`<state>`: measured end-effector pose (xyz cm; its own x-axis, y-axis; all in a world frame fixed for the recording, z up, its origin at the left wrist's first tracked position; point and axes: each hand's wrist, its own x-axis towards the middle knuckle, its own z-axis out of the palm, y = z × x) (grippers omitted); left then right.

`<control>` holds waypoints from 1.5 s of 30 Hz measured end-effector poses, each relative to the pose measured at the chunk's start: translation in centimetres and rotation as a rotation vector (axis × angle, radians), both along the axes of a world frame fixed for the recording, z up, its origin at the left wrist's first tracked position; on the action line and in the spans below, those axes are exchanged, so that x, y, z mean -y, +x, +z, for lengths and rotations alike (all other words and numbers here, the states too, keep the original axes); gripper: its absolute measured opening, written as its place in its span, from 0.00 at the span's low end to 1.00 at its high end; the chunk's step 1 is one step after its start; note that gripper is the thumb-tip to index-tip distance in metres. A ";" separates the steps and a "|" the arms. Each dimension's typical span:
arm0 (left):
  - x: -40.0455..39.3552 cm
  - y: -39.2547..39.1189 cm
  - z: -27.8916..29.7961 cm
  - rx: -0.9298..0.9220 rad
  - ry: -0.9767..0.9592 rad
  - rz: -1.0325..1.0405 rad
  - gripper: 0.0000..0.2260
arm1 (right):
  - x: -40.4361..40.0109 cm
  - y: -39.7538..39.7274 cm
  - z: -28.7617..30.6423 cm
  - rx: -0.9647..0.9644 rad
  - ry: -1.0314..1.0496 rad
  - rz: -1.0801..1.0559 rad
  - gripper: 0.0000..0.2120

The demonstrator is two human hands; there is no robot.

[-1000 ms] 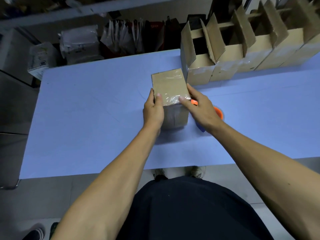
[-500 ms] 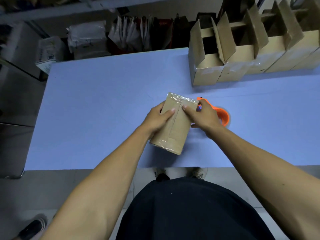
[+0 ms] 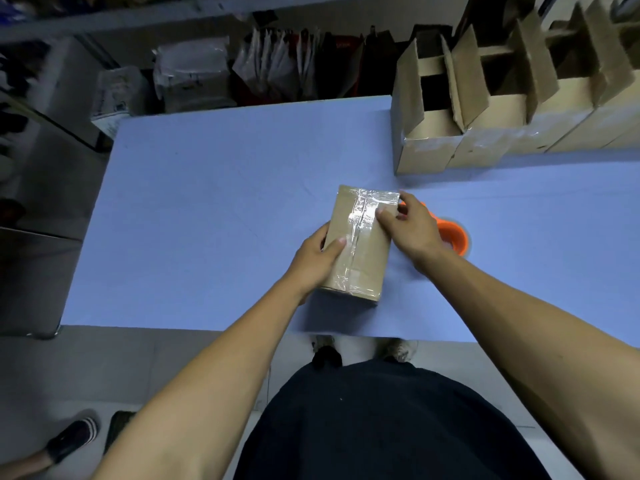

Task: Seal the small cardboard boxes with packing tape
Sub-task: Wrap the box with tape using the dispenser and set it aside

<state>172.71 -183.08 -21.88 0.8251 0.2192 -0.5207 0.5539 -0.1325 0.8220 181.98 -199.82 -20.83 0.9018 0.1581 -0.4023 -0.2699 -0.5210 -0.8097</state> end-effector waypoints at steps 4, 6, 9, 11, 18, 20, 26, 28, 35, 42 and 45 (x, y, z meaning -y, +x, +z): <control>1.5 0.4 -0.3 0.006 -0.019 0.100 0.23 | 1.1 -1.0 -1.0 -0.081 0.038 -0.002 0.28; 2.0 0.9 -0.2 -0.012 -0.065 0.110 0.21 | 1.5 -1.9 -1.4 -0.108 0.088 0.027 0.29; 2.7 1.2 0.0 -0.018 -0.149 0.110 0.15 | 1.4 -3.2 -1.2 -0.140 0.150 0.044 0.27; 3.1 1.2 0.0 -0.010 -0.163 0.124 0.15 | 1.2 -3.3 -1.3 -0.116 0.143 0.051 0.28; 2.9 2.5 0.7 0.048 -0.194 0.267 0.12 | -0.4 -0.5 -0.5 -0.100 0.139 0.147 0.29; 1.7 3.5 1.8 0.081 -0.196 0.302 0.11 | -1.4 0.9 0.5 -0.074 0.120 0.198 0.26; -4.6 5.7 4.7 0.150 -0.213 0.344 0.09 | -8.1 3.5 2.7 0.013 0.071 0.255 0.33; -7.2 6.1 5.0 0.161 -0.214 0.350 0.08 | -10.8 4.0 2.9 0.030 0.069 0.259 0.32; -18.3 6.3 4.8 0.139 -0.222 0.339 0.09 | -21.9 3.9 3.0 0.016 0.085 0.249 0.25; -31.6 6.4 4.2 0.087 -0.243 0.358 0.08 | -34.9 3.6 2.1 -0.078 0.135 0.250 0.30; -36.8 6.7 3.2 0.069 -0.234 0.376 0.07 | -39.9 3.9 1.3 -0.118 0.168 0.265 0.30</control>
<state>179.39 -146.32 -18.68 0.7452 0.3934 -0.5384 0.4706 0.2618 0.8426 185.87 -159.88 -19.51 0.7690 0.4541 -0.4500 -0.2401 -0.4472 -0.8616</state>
